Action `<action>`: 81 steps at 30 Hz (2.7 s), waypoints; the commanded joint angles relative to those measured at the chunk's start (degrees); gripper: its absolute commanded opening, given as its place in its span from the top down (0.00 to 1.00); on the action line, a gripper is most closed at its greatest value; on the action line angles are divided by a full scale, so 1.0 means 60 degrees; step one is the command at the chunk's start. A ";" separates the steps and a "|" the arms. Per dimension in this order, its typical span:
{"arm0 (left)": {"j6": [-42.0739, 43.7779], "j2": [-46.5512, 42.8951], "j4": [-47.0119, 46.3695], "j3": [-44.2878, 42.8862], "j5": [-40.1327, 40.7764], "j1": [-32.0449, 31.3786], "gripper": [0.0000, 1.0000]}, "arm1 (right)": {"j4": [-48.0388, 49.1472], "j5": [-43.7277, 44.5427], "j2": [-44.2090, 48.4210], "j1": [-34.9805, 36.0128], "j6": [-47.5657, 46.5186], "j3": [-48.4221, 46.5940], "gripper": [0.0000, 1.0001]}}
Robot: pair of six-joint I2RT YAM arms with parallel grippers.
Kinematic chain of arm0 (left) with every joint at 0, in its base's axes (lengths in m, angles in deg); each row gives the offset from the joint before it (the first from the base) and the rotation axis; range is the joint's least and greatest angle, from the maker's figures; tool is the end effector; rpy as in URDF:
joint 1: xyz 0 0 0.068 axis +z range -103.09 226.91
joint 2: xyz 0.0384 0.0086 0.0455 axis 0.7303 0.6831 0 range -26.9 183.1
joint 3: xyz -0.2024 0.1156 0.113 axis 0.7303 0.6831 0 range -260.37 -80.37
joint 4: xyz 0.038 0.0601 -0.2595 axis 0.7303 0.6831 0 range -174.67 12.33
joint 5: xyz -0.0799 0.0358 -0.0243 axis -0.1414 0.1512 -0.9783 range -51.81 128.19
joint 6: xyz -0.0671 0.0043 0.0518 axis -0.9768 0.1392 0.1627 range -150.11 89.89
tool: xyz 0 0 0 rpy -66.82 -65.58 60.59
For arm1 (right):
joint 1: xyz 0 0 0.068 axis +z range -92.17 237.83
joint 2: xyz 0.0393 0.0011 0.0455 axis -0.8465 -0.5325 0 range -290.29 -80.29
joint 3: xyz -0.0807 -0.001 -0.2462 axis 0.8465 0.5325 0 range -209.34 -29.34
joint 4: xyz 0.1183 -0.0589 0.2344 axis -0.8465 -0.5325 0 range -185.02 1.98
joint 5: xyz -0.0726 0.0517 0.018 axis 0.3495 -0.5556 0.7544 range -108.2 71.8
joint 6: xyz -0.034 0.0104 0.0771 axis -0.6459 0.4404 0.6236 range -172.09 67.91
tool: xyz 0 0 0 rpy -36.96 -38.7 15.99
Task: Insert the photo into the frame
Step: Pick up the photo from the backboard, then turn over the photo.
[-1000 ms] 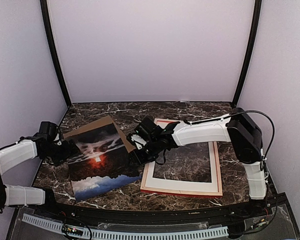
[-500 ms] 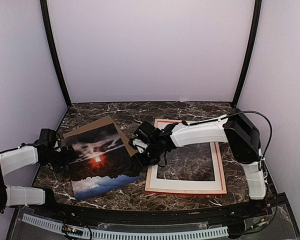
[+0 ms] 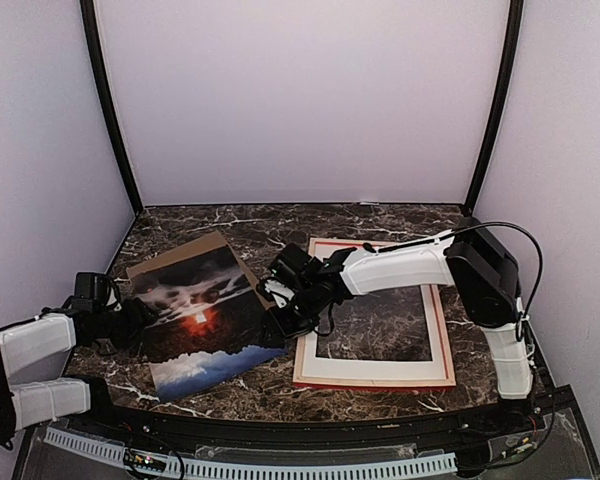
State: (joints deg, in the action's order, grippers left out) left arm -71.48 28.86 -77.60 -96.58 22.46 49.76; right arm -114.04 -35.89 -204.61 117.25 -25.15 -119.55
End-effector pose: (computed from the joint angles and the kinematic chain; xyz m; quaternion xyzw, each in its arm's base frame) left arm 0.2136 -0.0096 0.0990 -0.2996 0.8718 -0.2408 0.3036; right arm 0.2229 0.4216 0.1018 -0.3051 0.9055 0.2826 0.0840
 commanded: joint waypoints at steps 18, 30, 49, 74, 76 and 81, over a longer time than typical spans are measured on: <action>-0.0255 -0.1278 0.0387 -0.0310 -0.1881 0.0006 0.52 | 0.1704 -0.1255 0.0304 -0.0390 0.1070 0.1379 0.46; 0.0219 -0.1037 -0.0113 -0.0656 -0.2155 0.0006 0.53 | 0.1526 -0.1221 0.0281 -0.0413 0.0853 0.1501 0.46; 0.1994 -0.0842 0.2754 -0.4460 -0.1874 -0.0097 1.00 | 0.0104 0.0207 0.1908 -0.0705 -0.0564 0.0655 0.34; 0.4346 0.5210 0.7338 -1.3463 0.1896 -0.4953 1.00 | -0.0282 0.0498 0.4099 -0.2619 -0.0327 0.1098 0.31; 0.3941 0.5550 0.6498 -1.3083 0.1485 -0.5424 1.00 | -0.0080 0.0295 0.4372 -0.2956 -0.0132 0.1424 0.31; 0.2491 0.6394 0.4053 -1.1734 0.0436 -0.6417 1.00 | 0.0786 -0.0380 0.5029 -0.3699 0.0502 0.2411 0.29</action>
State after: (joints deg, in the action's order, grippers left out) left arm -49.03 65.04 -40.79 -172.14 30.99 15.10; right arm -114.46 -34.60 -177.66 97.88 -25.80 -108.69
